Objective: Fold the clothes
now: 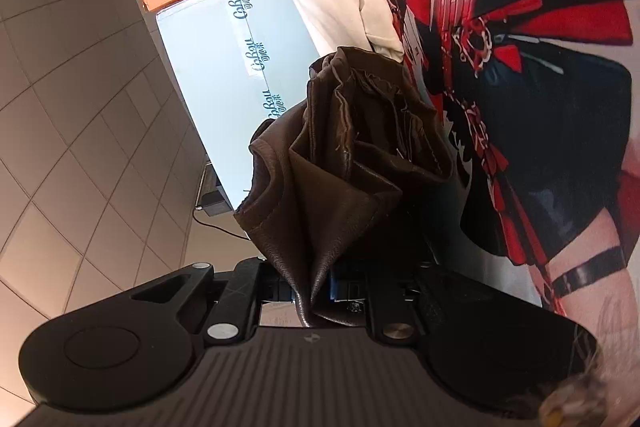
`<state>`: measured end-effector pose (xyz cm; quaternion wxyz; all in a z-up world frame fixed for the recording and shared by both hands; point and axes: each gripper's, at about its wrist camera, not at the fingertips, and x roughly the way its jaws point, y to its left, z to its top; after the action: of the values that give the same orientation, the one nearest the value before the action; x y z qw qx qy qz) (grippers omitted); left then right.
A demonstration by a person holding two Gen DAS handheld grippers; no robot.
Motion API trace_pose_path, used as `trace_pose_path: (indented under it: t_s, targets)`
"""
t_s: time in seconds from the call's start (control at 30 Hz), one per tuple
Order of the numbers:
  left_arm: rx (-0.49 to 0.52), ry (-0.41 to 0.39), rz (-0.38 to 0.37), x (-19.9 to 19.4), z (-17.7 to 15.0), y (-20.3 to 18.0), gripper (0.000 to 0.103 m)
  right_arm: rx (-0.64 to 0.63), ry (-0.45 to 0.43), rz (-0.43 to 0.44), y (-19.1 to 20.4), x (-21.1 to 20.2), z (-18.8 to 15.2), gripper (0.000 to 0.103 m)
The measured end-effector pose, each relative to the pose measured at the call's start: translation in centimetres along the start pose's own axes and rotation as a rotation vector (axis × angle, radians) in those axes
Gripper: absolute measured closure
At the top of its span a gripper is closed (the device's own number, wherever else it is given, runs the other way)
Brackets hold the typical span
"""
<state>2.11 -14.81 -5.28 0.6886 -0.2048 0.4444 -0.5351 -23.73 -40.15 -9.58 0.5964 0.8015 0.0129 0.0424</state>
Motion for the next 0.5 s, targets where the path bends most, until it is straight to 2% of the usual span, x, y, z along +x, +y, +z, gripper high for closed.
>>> trace_pose_path:
  t_s: [0.1, 0.17, 0.2, 0.23, 0.33, 0.43, 0.5]
  targets:
    - [0.007, -0.022, 0.012, 1.0, 0.1, -0.4, 0.003, -0.059, -0.028, -0.036, 0.7, -1.1, 0.3, 0.090]
    - [0.032, -0.031, 0.062, 1.6, 0.1, -0.7, 0.024, -0.162, -0.054, -0.112, 1.6, -1.4, 0.3, 0.090]
    - [0.040, -0.033, 0.086, 1.9, 0.0, -0.7, 0.047, -0.214, -0.068, -0.150, 2.0, -1.6, 0.3, 0.090]
    - [0.043, -0.035, 0.099, 2.1, -0.1, -0.5, 0.064, -0.261, -0.083, -0.191, 2.3, -1.7, 0.4, 0.090]
    - [0.047, -0.056, 0.080, 1.6, -0.2, -0.2, 0.079, -0.374, -0.113, -0.273, 2.7, -1.5, 0.5, 0.090]
    - [0.064, -0.092, 0.042, 0.1, -0.4, -0.3, 0.087, -0.396, -0.101, -0.303, 2.1, -0.4, 0.8, 0.086]
    - [0.074, -0.115, 0.016, -0.8, -0.5, -0.4, 0.088, -0.395, -0.095, -0.309, 1.6, 0.2, 0.6, 0.087]
